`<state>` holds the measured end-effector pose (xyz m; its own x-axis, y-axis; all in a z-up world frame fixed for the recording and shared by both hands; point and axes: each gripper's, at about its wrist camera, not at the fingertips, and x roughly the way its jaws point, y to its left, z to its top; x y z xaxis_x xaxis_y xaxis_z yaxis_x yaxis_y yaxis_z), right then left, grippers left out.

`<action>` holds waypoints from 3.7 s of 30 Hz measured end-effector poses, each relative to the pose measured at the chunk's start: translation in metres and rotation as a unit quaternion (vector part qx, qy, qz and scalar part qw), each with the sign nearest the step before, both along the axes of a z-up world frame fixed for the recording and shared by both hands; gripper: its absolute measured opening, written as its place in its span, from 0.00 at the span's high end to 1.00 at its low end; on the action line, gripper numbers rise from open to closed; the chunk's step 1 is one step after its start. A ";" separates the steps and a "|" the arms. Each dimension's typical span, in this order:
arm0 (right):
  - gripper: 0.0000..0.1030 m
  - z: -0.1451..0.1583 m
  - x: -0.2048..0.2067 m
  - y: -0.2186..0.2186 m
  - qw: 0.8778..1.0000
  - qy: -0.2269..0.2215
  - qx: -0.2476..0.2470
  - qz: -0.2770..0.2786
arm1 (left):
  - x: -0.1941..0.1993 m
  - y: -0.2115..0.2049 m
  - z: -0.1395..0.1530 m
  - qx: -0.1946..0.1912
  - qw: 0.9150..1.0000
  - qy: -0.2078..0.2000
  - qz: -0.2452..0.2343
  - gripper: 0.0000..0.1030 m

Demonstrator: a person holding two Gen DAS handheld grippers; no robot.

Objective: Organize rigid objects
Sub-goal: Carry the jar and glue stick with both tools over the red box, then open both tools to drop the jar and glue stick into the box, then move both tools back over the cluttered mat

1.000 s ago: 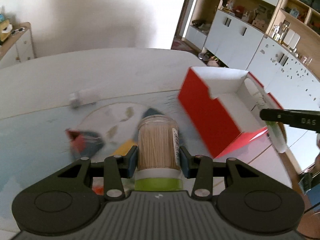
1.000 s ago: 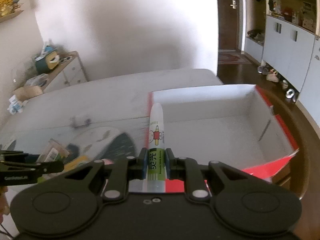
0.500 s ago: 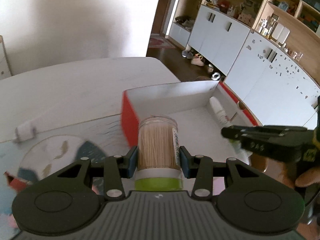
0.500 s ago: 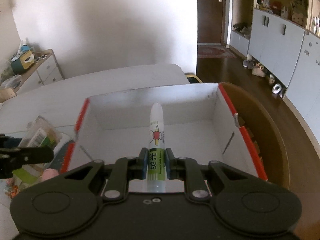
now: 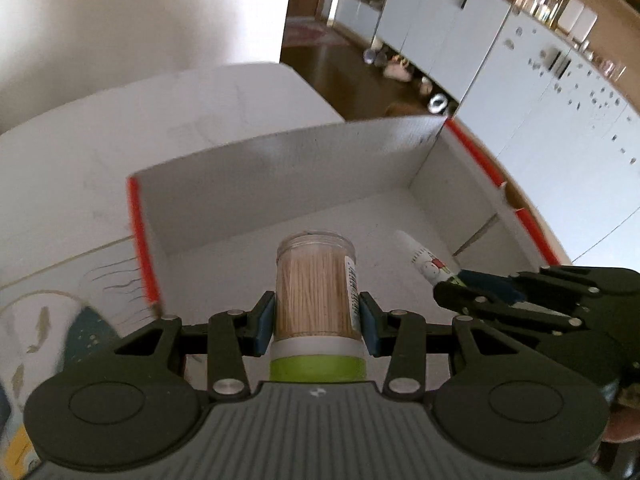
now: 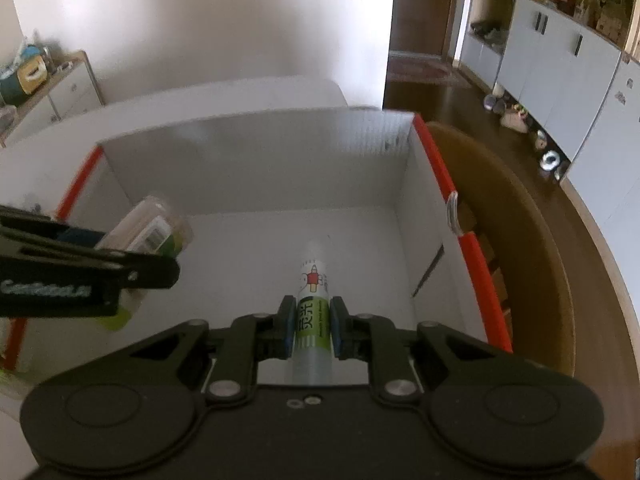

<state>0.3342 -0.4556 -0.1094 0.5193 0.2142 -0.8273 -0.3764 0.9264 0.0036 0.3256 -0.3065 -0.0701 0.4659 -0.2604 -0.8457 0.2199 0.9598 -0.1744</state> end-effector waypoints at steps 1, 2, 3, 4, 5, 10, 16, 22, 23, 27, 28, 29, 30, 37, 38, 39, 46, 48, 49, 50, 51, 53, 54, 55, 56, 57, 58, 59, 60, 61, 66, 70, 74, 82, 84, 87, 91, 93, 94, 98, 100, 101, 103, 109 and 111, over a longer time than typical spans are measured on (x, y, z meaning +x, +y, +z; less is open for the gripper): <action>0.84 -0.003 0.002 0.000 1.000 0.005 0.000 0.000 | 0.006 -0.004 -0.006 0.005 1.000 0.007 -0.001 0.59; 0.84 -0.005 0.004 0.000 1.000 0.010 0.000 0.001 | 0.009 -0.009 -0.009 0.008 1.000 0.013 -0.001 0.59; 0.84 -0.006 0.005 0.000 1.000 0.013 0.000 0.000 | 0.013 -0.011 -0.014 0.009 1.000 0.022 0.000 0.58; 0.84 -0.007 0.005 0.000 1.000 0.016 -0.001 -0.001 | 0.018 -0.013 -0.019 0.010 0.999 0.030 0.001 0.58; 0.84 -0.009 0.006 0.000 1.000 0.020 -0.003 -0.001 | 0.021 -0.015 -0.023 0.010 0.999 0.037 0.003 0.58; 0.84 -0.015 0.008 0.004 0.999 0.043 -0.011 0.004 | 0.033 -0.023 -0.042 0.018 0.997 0.076 0.007 0.58; 0.84 -0.020 0.014 0.004 0.998 0.064 -0.009 0.003 | 0.041 -0.032 -0.056 0.022 0.994 0.107 0.004 0.59; 0.79 -0.019 0.011 0.005 0.997 0.070 -0.012 0.013 | 0.045 -0.030 -0.063 0.011 0.993 0.121 0.002 0.59; 0.78 -0.018 0.010 0.006 0.997 0.070 -0.012 0.015 | 0.045 -0.029 -0.064 0.010 0.993 0.120 0.000 0.59; 0.75 -0.016 0.005 0.004 0.997 0.069 -0.007 0.020 | 0.043 -0.026 -0.059 0.009 0.994 0.112 -0.002 0.58; 0.74 -0.014 0.004 0.003 0.998 0.066 -0.004 0.022 | 0.041 -0.026 -0.056 0.011 0.994 0.108 -0.004 0.58; 0.73 -0.012 0.002 0.002 0.998 0.063 -0.002 0.024 | 0.039 -0.026 -0.054 0.011 0.995 0.103 -0.005 0.58; 0.72 -0.009 0.000 0.001 0.998 0.059 0.001 0.026 | 0.039 -0.028 -0.051 0.011 0.995 0.099 -0.007 0.58; 0.62 0.012 -0.016 -0.007 0.998 0.035 0.028 0.032 | 0.022 -0.026 -0.028 0.005 0.998 0.057 -0.010 0.58; 0.61 0.016 -0.019 -0.007 0.998 0.030 0.031 0.034 | 0.018 -0.024 -0.023 0.003 0.999 0.049 -0.011 0.58; 0.60 0.020 -0.024 -0.008 0.998 0.025 0.034 0.037 | 0.014 -0.020 -0.017 0.000 0.999 0.043 -0.012 0.58; 0.46 0.044 -0.033 -0.013 0.998 -0.013 0.050 0.043 | -0.018 0.000 0.010 -0.014 1.000 0.000 0.001 0.56; 0.44 0.050 -0.038 -0.015 0.997 -0.020 0.057 0.043 | -0.027 0.006 0.016 -0.021 1.000 -0.013 0.002 0.44; 0.41 0.052 -0.042 -0.016 0.997 -0.023 0.060 0.043 | -0.034 0.011 0.021 -0.025 0.999 -0.022 0.006 0.35; 0.40 0.055 -0.045 -0.016 0.997 -0.026 0.063 0.044 | -0.039 0.016 0.025 -0.028 0.999 -0.031 0.009 0.32; 0.38 0.058 -0.047 -0.015 0.996 -0.028 0.066 0.043 | -0.044 0.019 0.029 -0.030 0.999 -0.040 0.010 0.32; 0.36 0.063 -0.054 -0.017 0.996 -0.032 0.074 0.043 | -0.054 0.023 0.034 -0.028 0.998 -0.055 0.010 0.32; 0.32 0.065 -0.057 -0.019 0.995 -0.034 0.079 0.044 | -0.059 0.025 0.037 -0.027 0.998 -0.061 0.011 0.30; 0.28 0.066 -0.060 -0.018 0.995 -0.036 0.082 0.044 | -0.065 0.028 0.040 -0.026 0.997 -0.069 0.013 0.26; 0.25 0.068 -0.064 -0.017 0.995 -0.039 0.085 0.045 | -0.071 0.030 0.040 -0.027 0.997 -0.076 0.015 0.24; 0.21 0.070 -0.068 -0.016 0.994 -0.043 0.087 0.047 | -0.076 0.032 0.041 -0.028 0.996 -0.083 0.018 0.23; 0.19 0.072 -0.072 -0.014 0.994 -0.046 0.088 0.048 | -0.082 0.037 0.044 -0.031 0.995 -0.088 0.020 0.23; 0.17 0.073 -0.076 -0.012 0.994 -0.049 0.089 0.050 | -0.089 0.042 0.046 -0.033 0.995 -0.093 0.021 0.23; 0.13 0.075 -0.079 -0.010 0.993 -0.052 0.090 0.051 | -0.095 0.046 0.049 -0.035 0.994 -0.098 0.022 0.23; 0.11 0.076 -0.082 -0.009 0.993 -0.055 0.094 0.052 | -0.100 0.050 0.050 -0.036 0.994 -0.101 0.025 0.22; 0.02 0.085 -0.103 0.002 0.990 -0.067 0.108 0.063 | -0.126 0.078 0.058 -0.030 0.991 -0.125 0.032 0.20; 0.01 0.088 -0.120 0.020 0.989 -0.077 0.108 0.071 | -0.142 0.102 0.061 -0.030 0.989 -0.137 0.044 0.17; 0.01 0.087 -0.136 0.040 0.988 -0.079 0.108 0.073 | -0.154 0.129 0.059 -0.046 0.988 -0.140 0.054 0.17; 0.01 0.075 -0.159 0.086 0.990 -0.064 0.110 0.066 | -0.176 0.196 0.056 -0.068 0.984 -0.153 0.062 0.01; 0.01 0.071 -0.165 0.098 0.990 -0.061 0.107 0.065 | -0.180 0.214 0.054 -0.076 0.983 -0.156 0.065 0.00; 0.01 0.065 -0.175 0.117 0.989 -0.062 0.106 0.078 | -0.186 0.236 0.047 -0.062 0.982 -0.162 0.074 0.00; 0.01 0.051 -0.188 0.150 0.989 -0.060 0.089 0.102 | -0.189 0.263 0.034 -0.052 0.983 -0.157 0.082 0.00; 0.01 0.042 -0.193 0.165 0.989 -0.053 0.086 0.111 | -0.192 0.278 0.026 -0.043 0.983 -0.157 0.088 0.00; 0.01 0.037 -0.194 0.172 0.989 -0.047 0.083 0.114 | -0.193 0.285 0.022 -0.036 0.983 -0.154 0.092 0.00; 0.01 0.018 -0.199 0.198 0.990 -0.029 0.071 0.119 | -0.195 0.314 0.005 -0.015 0.984 -0.146 0.103 0.00; 0.01 0.009 -0.202 0.209 0.991 -0.022 0.061 0.119 | -0.193 0.327 -0.006 -0.027 0.987 -0.127 0.093 0.00; 0.01 0.004 -0.203 0.215 0.991 -0.019 0.056 0.119 | -0.193 0.332 -0.012 -0.031 0.988 -0.120 0.094 0.00; 0.02 -0.004 -0.204 0.224 0.992 -0.013 0.046 0.119 | -0.191 0.342 -0.024 -0.029 0.989 -0.101 0.105 0.00; 0.04 -0.028 -0.206 0.246 0.994 0.005 0.019 0.112 | -0.191 0.358 -0.057 -0.013 0.990 -0.066 0.126 0.00; 0.05 -0.034 -0.206 0.252 0.994 0.009 0.010 0.105 | -0.189 0.359 -0.066 0.000 0.990 -0.056 0.127 0.00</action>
